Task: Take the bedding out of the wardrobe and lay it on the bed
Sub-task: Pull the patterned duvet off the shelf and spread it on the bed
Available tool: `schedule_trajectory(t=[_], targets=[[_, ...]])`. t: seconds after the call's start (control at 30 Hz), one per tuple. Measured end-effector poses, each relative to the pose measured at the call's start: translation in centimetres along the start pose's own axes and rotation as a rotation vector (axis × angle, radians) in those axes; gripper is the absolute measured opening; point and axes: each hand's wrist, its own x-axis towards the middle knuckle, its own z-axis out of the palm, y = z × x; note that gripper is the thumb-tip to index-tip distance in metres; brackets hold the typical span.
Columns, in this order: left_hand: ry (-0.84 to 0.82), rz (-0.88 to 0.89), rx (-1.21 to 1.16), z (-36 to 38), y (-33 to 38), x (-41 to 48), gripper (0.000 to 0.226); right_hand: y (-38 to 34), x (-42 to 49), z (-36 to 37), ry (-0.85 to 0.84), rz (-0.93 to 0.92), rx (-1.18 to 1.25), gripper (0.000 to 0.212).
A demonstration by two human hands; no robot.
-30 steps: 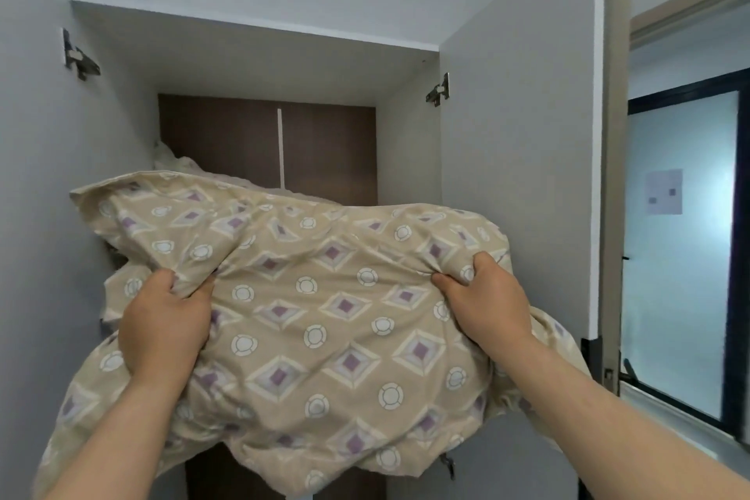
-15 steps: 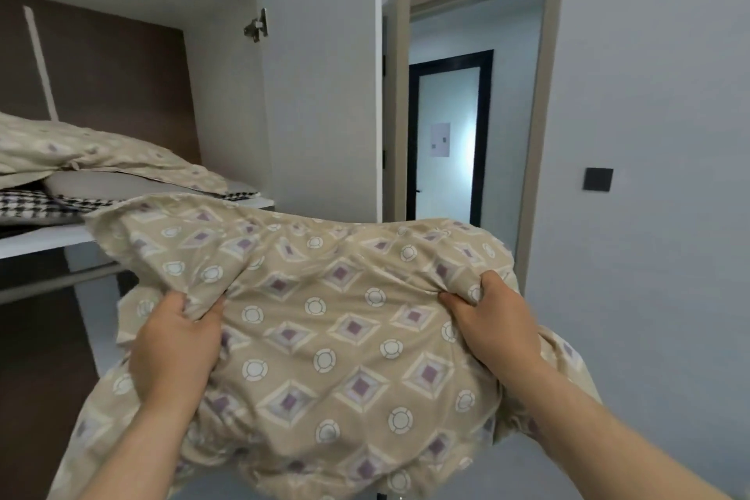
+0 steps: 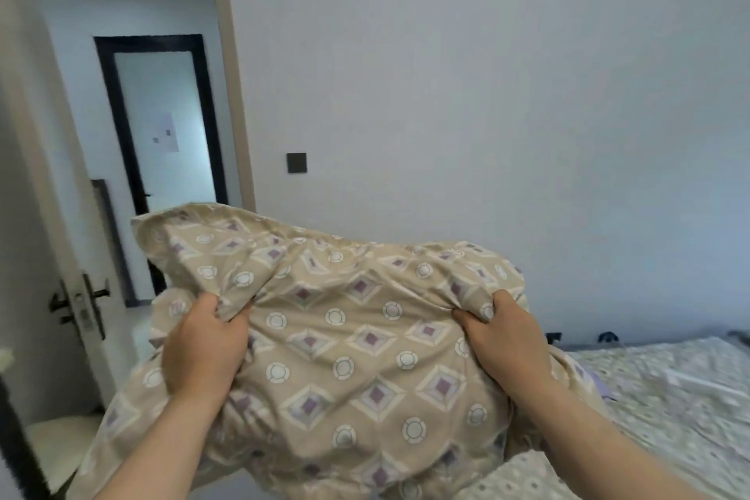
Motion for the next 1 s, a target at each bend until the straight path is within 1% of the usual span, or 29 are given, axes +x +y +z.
schedule_trajectory(t=[0.13,0.27,0.37,0.5,0.63,0.77,0.9,1.0], targets=[[-0.186,0.097,-0.098,9.9,7.1,-3.3,0.032,9.0,0.8,-6.5,0.107,0.145,-0.137,0.043],[-0.38,0.207,-0.176,18.6,13.7,-7.9,0.042,16.9,-0.7,-12.1,0.207,0.338,-0.239,0.044],[-0.526,0.281,-0.236,24.7,17.8,-11.9,0.044,22.0,-2.5,-15.2,0.287,0.482,-0.29,0.044],[-0.697,0.356,-0.281,32.3,21.4,-17.1,0.041,27.1,-5.1,-17.3,0.363,0.658,-0.348,0.045],[-0.877,0.447,-0.309,40.0,24.4,-22.5,0.04,32.2,-7.5,-17.7,0.44,0.844,-0.391,0.043],[-1.025,0.553,-0.324,47.5,26.1,-28.3,0.042,37.1,-9.9,-16.5,0.486,1.023,-0.412,0.041],[-1.13,0.646,-0.321,55.0,25.5,-35.1,0.043,43.4,-13.1,-13.9,0.511,1.181,-0.419,0.041],[-1.19,0.678,-0.331,59.4,24.0,-40.2,0.04,48.0,-15.7,-11.6,0.521,1.256,-0.431,0.041]])
